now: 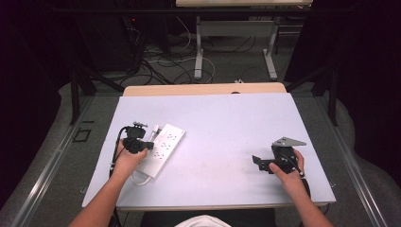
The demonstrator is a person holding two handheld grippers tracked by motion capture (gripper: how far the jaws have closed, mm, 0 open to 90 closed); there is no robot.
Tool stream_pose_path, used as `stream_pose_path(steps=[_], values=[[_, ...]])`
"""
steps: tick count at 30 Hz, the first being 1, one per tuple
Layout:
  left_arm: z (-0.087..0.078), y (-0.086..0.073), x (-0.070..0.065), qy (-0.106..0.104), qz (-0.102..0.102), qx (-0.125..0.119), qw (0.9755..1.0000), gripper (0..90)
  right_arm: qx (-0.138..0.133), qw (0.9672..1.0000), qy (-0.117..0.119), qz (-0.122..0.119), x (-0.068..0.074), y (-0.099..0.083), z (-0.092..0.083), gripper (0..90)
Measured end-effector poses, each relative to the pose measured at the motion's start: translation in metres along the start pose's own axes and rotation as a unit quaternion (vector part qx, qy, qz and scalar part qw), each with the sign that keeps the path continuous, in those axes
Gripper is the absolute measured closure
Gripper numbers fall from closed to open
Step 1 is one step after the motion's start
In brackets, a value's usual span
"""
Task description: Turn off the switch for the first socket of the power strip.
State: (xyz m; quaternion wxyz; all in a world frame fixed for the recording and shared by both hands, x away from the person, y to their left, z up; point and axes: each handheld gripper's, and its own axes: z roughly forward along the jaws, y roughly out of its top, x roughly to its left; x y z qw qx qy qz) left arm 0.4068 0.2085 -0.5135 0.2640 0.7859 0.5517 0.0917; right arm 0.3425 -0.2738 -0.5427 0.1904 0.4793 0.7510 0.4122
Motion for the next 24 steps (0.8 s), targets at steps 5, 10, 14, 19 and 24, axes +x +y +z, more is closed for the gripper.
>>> stream_pose_path(steps=[5,10,14,19,24], values=[[0.0013,-0.0001,-0.0006,0.001,0.000,0.002,1.0000,90.0,0.001,1.0000,-0.001,-0.002,-0.0004,-0.0001,0.0000,5.9],[0.0016,-0.0002,-0.0013,0.002,0.000,0.002,1.0000,90.0,0.002,1.0000,0.001,-0.002,-0.0002,-0.0002,0.0002,5.9],[0.0014,-0.0002,-0.0007,0.000,0.000,0.003,1.0000,90.0,0.003,1.0000,0.001,-0.003,-0.0002,-0.0002,0.0000,5.9],[0.0015,-0.0002,-0.0013,0.002,0.001,0.003,1.0000,90.0,0.003,1.0000,0.001,-0.003,-0.0002,-0.0002,-0.0001,5.9],[0.0013,-0.0003,-0.0014,0.002,0.002,0.004,1.0000,90.0,0.003,1.0000,0.002,-0.004,-0.0003,-0.0003,-0.0001,5.9]])
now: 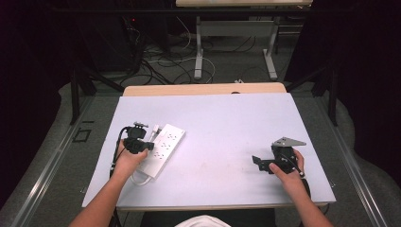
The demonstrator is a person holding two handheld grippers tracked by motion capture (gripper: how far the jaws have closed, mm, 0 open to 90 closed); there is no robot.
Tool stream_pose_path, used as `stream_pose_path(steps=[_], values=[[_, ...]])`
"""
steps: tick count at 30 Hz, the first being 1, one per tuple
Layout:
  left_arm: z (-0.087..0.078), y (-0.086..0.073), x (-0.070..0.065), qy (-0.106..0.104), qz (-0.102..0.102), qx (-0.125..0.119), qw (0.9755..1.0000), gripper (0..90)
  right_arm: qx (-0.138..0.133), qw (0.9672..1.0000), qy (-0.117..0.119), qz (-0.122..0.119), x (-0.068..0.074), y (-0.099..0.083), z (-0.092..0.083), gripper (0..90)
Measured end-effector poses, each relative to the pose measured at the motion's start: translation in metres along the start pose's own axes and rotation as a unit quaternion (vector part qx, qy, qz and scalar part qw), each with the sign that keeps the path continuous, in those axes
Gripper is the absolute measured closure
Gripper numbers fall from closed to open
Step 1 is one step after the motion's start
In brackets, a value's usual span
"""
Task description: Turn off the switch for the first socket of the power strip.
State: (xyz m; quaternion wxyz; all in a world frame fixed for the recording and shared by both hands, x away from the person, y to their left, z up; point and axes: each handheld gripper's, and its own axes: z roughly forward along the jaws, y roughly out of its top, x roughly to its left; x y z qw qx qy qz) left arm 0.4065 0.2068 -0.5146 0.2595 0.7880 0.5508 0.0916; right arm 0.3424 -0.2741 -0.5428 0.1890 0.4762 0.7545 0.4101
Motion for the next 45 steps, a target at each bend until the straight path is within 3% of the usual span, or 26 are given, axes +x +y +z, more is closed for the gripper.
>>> stream_pose_path(steps=[13,18,45], values=[[0.0029,-0.0005,-0.0014,0.008,0.010,0.002,0.9999,90.0,-0.001,1.0000,0.000,-0.002,0.0001,0.0000,0.0000,6.0],[0.0034,-0.0006,-0.0006,0.002,0.000,-0.001,1.0000,90.0,-0.001,1.0000,-0.001,0.000,0.0002,-0.0001,0.0005,6.0],[0.0031,0.0009,0.0017,-0.010,-0.009,0.002,0.9999,90.0,-0.001,1.0000,-0.001,0.001,-0.0008,-0.0002,0.0005,6.0]])
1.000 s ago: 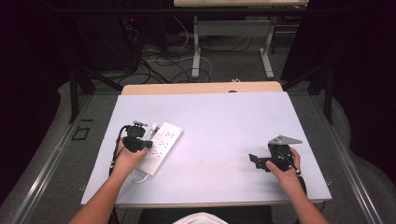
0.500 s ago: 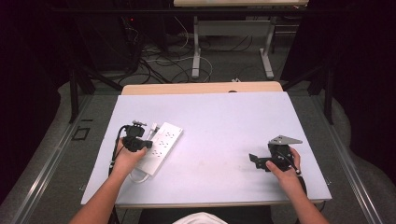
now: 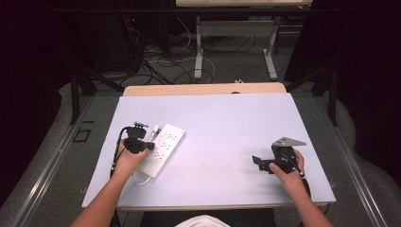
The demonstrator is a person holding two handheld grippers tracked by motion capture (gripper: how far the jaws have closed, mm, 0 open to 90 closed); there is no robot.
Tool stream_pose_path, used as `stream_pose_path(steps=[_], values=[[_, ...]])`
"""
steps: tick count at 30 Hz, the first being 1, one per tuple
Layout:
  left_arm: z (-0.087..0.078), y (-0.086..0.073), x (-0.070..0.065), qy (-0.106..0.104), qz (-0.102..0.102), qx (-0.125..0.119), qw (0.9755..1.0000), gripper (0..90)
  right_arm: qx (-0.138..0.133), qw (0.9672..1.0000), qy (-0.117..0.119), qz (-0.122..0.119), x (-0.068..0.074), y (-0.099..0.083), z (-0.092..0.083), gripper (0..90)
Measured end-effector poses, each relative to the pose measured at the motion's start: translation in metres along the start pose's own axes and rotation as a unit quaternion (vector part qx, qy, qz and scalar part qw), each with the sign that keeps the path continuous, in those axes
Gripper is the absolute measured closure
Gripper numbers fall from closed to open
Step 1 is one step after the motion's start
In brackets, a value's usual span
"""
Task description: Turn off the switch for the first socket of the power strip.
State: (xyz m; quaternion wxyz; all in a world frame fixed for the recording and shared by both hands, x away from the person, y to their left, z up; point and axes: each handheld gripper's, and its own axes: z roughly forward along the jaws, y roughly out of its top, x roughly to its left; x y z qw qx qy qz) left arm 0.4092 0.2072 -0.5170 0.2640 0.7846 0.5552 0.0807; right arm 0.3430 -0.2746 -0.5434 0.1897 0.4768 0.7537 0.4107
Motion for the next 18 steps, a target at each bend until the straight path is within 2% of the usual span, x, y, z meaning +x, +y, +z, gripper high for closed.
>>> stream_pose_path(steps=[5,6,7,9,10,18], values=[[-0.0002,0.0013,-0.0025,0.003,0.000,-0.005,1.0000,90.0,0.000,1.0000,-0.001,0.001,0.0000,0.0002,-0.0004,6.0],[-0.0020,0.0025,-0.0021,0.000,0.003,0.001,1.0000,90.0,0.000,1.0000,-0.001,0.000,0.0000,0.0002,-0.0003,6.0],[-0.0015,0.0025,-0.0028,0.001,0.001,-0.007,1.0000,90.0,0.000,1.0000,-0.001,0.000,0.0000,0.0001,-0.0002,6.0],[-0.0025,0.0037,-0.0030,0.000,0.001,-0.007,1.0000,90.0,0.001,1.0000,-0.001,0.000,-0.0003,0.0000,-0.0001,6.0],[-0.0032,0.0043,-0.0022,-0.002,0.007,-0.005,1.0000,90.0,0.001,1.0000,-0.001,0.000,-0.0005,0.0000,-0.0001,6.0],[-0.0078,0.0087,-0.0054,0.001,0.005,-0.017,0.9999,89.5,0.001,1.0000,0.001,-0.002,-0.0014,-0.0002,-0.0003,6.0]])
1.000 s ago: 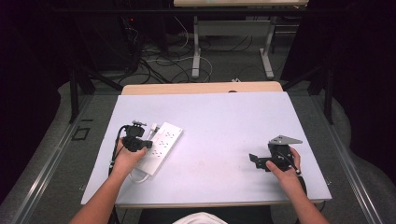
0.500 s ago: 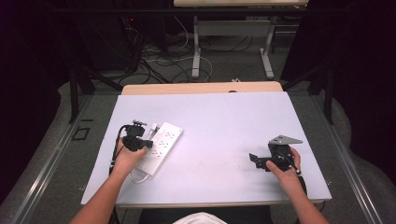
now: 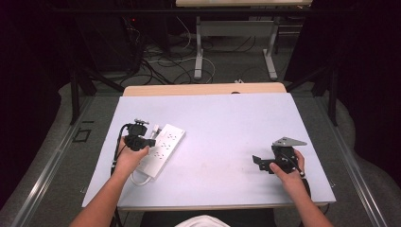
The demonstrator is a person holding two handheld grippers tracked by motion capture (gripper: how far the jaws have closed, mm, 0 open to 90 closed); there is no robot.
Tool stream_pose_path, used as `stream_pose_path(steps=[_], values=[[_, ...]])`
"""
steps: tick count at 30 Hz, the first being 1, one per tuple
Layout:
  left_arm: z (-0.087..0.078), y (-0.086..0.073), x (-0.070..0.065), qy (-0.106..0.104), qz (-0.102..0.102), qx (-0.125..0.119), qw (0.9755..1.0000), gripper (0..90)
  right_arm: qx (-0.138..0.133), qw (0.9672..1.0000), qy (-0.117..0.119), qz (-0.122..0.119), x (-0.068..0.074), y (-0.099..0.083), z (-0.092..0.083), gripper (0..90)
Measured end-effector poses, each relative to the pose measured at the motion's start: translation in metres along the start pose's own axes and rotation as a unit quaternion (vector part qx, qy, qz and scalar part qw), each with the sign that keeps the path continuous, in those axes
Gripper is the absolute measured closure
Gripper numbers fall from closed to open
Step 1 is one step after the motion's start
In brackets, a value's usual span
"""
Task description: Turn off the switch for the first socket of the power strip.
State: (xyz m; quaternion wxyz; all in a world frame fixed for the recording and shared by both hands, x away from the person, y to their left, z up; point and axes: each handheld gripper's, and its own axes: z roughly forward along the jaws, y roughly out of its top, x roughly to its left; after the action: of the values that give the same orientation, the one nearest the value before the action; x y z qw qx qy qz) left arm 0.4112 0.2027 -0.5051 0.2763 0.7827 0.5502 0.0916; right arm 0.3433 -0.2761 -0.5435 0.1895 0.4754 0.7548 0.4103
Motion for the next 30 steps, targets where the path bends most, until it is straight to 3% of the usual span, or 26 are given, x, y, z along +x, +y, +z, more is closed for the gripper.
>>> stream_pose_path(steps=[8,17,20,30], values=[[-0.008,0.005,-0.004,-0.009,0.010,-0.008,0.9999,84.9,-0.001,1.0000,-0.001,0.003,0.000,0.000,0.000,6.0],[-0.018,0.006,-0.014,-0.018,0.015,-0.038,0.9990,78.1,0.000,1.0000,0.000,0.004,0.000,0.000,0.000,6.1],[-0.022,0.007,-0.016,-0.022,0.028,-0.043,0.9984,75.5,0.000,1.0000,0.000,0.006,0.000,0.000,0.000,6.1],[-0.033,0.005,-0.022,-0.024,0.046,-0.072,0.9960,63.8,-0.001,1.0000,0.001,0.007,0.000,0.000,0.000,6.1]])
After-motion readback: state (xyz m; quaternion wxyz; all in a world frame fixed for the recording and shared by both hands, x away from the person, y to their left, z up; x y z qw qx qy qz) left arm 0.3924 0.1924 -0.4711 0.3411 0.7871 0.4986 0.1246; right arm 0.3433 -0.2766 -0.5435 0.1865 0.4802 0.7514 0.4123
